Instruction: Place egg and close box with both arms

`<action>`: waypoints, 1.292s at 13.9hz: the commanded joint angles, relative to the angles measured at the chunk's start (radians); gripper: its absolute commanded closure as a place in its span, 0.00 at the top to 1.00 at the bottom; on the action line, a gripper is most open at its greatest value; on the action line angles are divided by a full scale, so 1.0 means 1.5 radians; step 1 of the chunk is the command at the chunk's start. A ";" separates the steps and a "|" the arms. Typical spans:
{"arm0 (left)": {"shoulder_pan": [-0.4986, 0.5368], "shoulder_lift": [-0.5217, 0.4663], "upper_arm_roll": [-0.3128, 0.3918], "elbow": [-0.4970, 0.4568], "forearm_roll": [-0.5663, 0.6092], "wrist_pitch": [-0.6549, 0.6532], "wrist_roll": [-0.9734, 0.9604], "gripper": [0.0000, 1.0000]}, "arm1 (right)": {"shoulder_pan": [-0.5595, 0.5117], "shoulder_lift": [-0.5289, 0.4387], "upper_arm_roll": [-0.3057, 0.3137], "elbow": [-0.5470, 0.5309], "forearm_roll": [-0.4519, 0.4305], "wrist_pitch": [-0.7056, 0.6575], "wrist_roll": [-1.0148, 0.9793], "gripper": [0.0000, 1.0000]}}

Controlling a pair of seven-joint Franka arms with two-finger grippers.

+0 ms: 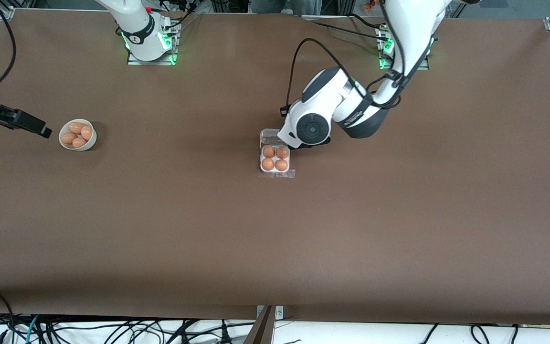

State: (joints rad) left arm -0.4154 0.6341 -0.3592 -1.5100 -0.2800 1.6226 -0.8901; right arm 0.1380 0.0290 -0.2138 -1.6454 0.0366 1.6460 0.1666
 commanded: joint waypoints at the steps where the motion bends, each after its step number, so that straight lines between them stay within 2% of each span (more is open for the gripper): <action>1: -0.013 0.028 0.003 0.021 -0.011 0.007 -0.013 0.03 | -0.042 -0.038 0.088 -0.033 -0.043 0.003 0.006 1.00; 6: -0.031 0.041 0.005 0.020 -0.007 0.077 -0.014 0.02 | -0.081 -0.047 0.165 -0.025 -0.052 0.014 0.007 1.00; 12: -0.040 0.042 0.024 0.026 0.019 0.187 -0.029 0.02 | -0.082 -0.038 0.163 -0.025 -0.041 0.074 0.009 1.00; 15: -0.037 0.049 0.049 0.091 0.056 0.202 -0.027 0.03 | -0.093 -0.037 0.161 -0.015 -0.041 0.064 0.000 1.00; 17: -0.035 0.050 0.100 0.143 0.075 0.201 -0.017 0.06 | -0.098 -0.038 0.160 -0.012 -0.039 0.052 0.000 1.00; 18: -0.030 0.043 0.104 0.158 0.079 0.190 -0.013 0.06 | -0.097 -0.037 0.160 -0.012 -0.037 0.052 0.002 1.00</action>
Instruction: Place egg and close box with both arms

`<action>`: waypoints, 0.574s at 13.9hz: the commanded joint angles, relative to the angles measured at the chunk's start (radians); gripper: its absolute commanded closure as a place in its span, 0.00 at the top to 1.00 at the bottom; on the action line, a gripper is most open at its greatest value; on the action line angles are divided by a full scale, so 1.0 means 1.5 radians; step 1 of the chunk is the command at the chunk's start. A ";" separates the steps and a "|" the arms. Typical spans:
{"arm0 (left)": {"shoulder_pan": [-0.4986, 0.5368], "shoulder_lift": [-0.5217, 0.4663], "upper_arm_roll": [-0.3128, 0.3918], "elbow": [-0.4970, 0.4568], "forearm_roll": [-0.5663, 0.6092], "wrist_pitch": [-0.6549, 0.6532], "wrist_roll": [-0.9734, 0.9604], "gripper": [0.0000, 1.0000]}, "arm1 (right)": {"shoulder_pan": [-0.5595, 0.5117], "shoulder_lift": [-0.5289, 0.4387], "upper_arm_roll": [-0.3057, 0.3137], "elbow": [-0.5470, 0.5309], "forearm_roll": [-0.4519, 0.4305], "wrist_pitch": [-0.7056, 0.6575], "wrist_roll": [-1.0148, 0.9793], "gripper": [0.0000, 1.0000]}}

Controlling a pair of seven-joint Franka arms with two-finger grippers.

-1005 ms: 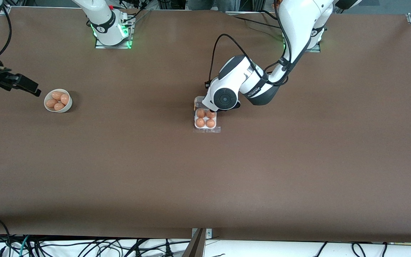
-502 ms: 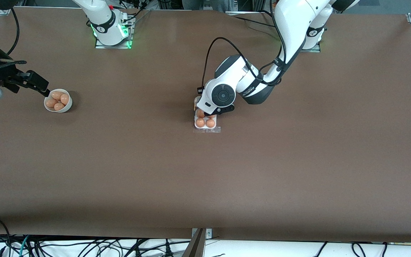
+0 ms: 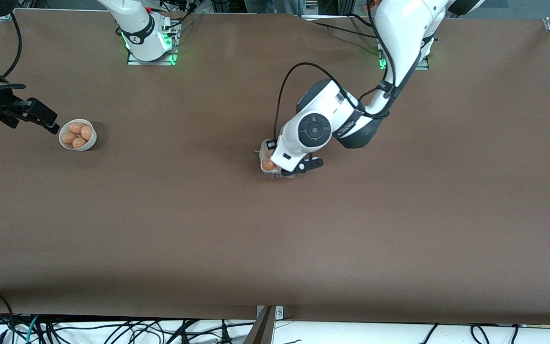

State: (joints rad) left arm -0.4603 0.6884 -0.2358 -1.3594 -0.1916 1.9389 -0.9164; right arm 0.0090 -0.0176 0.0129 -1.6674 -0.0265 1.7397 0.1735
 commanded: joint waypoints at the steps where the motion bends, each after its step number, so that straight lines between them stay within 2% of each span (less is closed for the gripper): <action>1: 0.006 -0.009 0.022 0.061 0.022 -0.043 0.006 0.08 | -0.010 0.001 0.009 0.003 0.006 -0.011 -0.004 1.00; 2: 0.010 -0.016 0.024 0.062 0.027 -0.073 0.007 0.15 | -0.009 0.006 0.008 0.002 0.006 -0.011 -0.001 1.00; 3: 0.014 -0.021 0.031 0.065 0.059 -0.110 0.008 0.33 | -0.009 0.006 0.009 0.002 0.006 -0.011 -0.002 1.00; 4: 0.016 -0.035 0.035 0.076 0.129 -0.149 0.024 0.68 | -0.008 0.006 0.009 0.002 0.006 -0.011 -0.001 1.00; 5: 0.017 -0.050 0.035 0.095 0.198 -0.194 0.065 0.88 | -0.008 0.006 0.010 0.002 0.006 -0.013 0.000 1.00; 6: 0.022 -0.064 0.036 0.106 0.231 -0.244 0.115 0.90 | -0.008 0.006 0.011 0.002 0.006 -0.014 0.001 1.00; 8: 0.080 -0.077 0.037 0.144 0.239 -0.289 0.183 0.95 | -0.007 0.005 0.012 0.002 0.005 -0.014 0.003 1.00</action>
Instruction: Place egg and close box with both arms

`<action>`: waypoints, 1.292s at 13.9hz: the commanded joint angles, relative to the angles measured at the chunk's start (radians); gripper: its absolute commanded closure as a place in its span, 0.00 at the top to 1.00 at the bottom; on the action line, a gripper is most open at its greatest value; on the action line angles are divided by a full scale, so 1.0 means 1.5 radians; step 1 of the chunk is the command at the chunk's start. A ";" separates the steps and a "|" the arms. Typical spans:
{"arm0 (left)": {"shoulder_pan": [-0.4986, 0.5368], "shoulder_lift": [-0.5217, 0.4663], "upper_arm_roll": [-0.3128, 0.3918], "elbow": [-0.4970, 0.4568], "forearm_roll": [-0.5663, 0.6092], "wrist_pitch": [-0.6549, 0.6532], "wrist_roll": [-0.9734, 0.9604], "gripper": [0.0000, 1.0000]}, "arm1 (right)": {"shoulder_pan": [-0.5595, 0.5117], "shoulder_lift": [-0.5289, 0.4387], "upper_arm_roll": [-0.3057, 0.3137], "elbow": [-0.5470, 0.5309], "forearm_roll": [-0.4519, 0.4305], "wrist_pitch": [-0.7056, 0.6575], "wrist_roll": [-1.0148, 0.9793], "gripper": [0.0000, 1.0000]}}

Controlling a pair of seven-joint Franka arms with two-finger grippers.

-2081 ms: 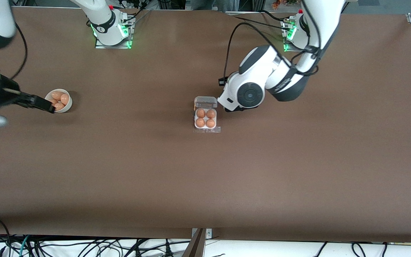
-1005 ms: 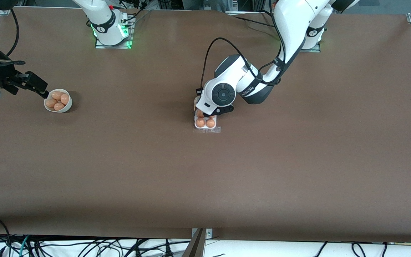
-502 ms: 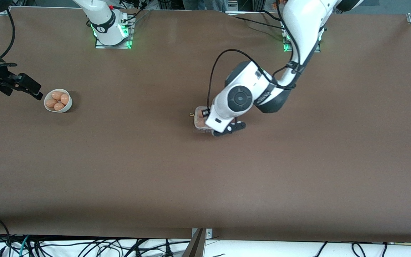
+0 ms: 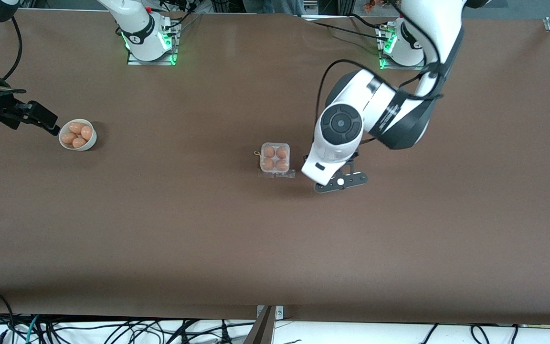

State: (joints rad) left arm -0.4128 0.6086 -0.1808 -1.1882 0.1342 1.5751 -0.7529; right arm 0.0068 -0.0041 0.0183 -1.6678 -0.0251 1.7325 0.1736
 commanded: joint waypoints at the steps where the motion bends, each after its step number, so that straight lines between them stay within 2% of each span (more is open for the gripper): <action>1: 0.076 -0.041 0.003 0.042 0.023 -0.050 0.091 0.95 | -0.006 -0.004 0.008 0.002 0.004 -0.010 0.003 1.00; 4: 0.157 -0.075 0.000 0.047 0.023 -0.050 0.154 0.96 | -0.006 -0.004 0.008 0.002 0.004 -0.011 0.002 1.00; 8: 0.229 -0.112 0.003 0.049 0.023 -0.055 0.229 1.00 | -0.006 -0.004 0.007 0.003 0.004 -0.017 0.003 1.00; 10: 0.257 -0.139 0.021 0.041 0.018 -0.052 0.325 1.00 | -0.006 -0.004 0.007 0.003 0.004 -0.017 0.003 1.00; 13: 0.262 -0.202 0.069 -0.035 0.009 -0.040 0.449 1.00 | -0.006 -0.004 0.007 0.003 0.004 -0.017 0.002 1.00; 16: 0.268 -0.278 0.112 -0.121 -0.054 -0.007 0.456 1.00 | -0.006 -0.004 0.007 0.003 0.003 -0.017 0.001 1.00; 18: 0.274 -0.327 0.121 -0.193 -0.066 0.020 0.476 1.00 | -0.006 -0.004 0.008 0.003 0.004 -0.017 0.001 1.00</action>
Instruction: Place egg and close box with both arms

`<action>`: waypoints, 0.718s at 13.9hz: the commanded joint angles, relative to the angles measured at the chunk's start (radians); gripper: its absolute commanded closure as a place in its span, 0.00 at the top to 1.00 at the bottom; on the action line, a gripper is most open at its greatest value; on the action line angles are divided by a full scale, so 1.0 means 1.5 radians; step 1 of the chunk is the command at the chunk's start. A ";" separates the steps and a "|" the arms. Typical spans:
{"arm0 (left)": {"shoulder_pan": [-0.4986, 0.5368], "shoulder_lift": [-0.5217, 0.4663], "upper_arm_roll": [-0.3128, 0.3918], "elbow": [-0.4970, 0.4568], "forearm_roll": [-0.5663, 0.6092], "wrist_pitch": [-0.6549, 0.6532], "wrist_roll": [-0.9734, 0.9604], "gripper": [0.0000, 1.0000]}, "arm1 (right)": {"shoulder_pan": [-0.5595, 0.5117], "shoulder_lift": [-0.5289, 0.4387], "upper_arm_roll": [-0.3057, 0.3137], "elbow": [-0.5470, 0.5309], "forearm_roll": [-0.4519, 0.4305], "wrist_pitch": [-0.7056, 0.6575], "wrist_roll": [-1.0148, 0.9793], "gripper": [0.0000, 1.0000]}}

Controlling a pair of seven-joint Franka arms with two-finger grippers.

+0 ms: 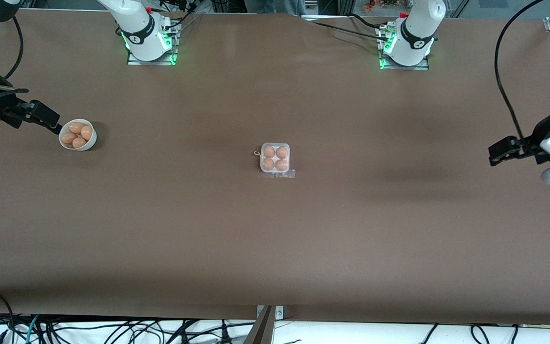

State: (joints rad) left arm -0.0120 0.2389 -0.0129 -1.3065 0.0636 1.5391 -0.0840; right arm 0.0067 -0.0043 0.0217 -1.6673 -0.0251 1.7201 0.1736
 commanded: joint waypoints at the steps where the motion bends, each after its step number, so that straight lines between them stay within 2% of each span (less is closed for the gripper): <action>1: 0.011 -0.092 0.009 -0.134 -0.019 0.051 0.031 1.00 | -0.005 -0.004 0.006 0.003 0.004 -0.009 0.002 1.00; 5: 0.010 -0.137 0.009 -0.204 -0.027 0.078 0.031 1.00 | -0.005 -0.004 0.005 0.003 0.004 -0.009 0.002 1.00; 7: 0.014 -0.153 0.009 -0.214 -0.058 0.078 0.031 1.00 | -0.005 -0.003 0.005 0.003 0.004 -0.009 0.001 1.00; 10: 0.017 -0.162 0.009 -0.209 -0.056 0.075 0.028 1.00 | -0.005 -0.004 0.006 0.003 0.004 -0.010 0.002 1.00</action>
State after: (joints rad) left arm 0.0023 0.0379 0.0014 -1.5827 0.0011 1.6339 -0.0605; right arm 0.0067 -0.0043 0.0218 -1.6673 -0.0251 1.7193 0.1736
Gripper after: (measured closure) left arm 0.000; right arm 0.000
